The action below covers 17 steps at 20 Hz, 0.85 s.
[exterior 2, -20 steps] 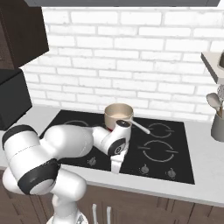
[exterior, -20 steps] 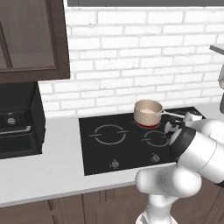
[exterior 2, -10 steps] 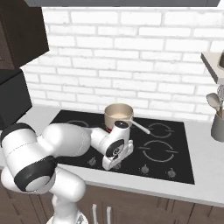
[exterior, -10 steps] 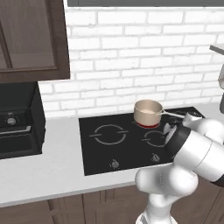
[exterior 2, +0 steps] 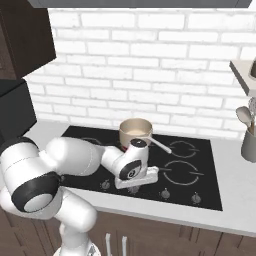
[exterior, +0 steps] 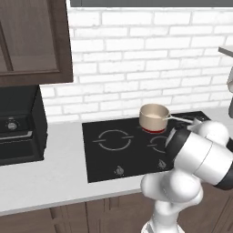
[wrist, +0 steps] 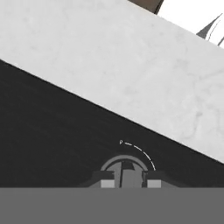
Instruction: Turn off the rear center burner of the stove.
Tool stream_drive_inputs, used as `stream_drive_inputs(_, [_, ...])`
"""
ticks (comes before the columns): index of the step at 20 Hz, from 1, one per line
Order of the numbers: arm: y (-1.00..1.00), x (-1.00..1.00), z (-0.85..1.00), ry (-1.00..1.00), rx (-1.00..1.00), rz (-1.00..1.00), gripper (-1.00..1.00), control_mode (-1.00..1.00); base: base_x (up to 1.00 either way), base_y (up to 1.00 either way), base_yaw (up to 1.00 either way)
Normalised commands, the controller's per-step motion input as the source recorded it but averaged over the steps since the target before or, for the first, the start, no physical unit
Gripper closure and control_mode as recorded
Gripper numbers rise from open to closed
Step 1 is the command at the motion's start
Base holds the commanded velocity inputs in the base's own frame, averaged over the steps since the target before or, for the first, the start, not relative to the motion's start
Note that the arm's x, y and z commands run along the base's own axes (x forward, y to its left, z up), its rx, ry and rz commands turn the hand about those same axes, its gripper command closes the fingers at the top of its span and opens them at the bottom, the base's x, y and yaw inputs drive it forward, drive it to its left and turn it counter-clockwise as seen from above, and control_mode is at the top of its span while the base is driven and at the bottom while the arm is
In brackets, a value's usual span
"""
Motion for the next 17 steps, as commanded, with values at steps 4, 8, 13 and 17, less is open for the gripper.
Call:
stream_drive_inputs(4, [0.00,-0.03,-0.18,0.00,0.00,-0.91,1.00,-1.00,0.00,0.00,0.00])
stream_drive_inputs(8, [0.00,-0.05,-0.16,0.00,0.00,-0.93,1.00,-1.00,0.00,0.00,0.00])
stream_drive_inputs(13, [0.00,-0.01,-0.18,0.00,0.00,-0.95,1.00,-1.00,0.00,0.00,0.00])
stream_drive_inputs(17, [0.00,0.00,-0.20,0.00,0.00,-0.97,1.00,-1.00,0.00,0.00,0.00])
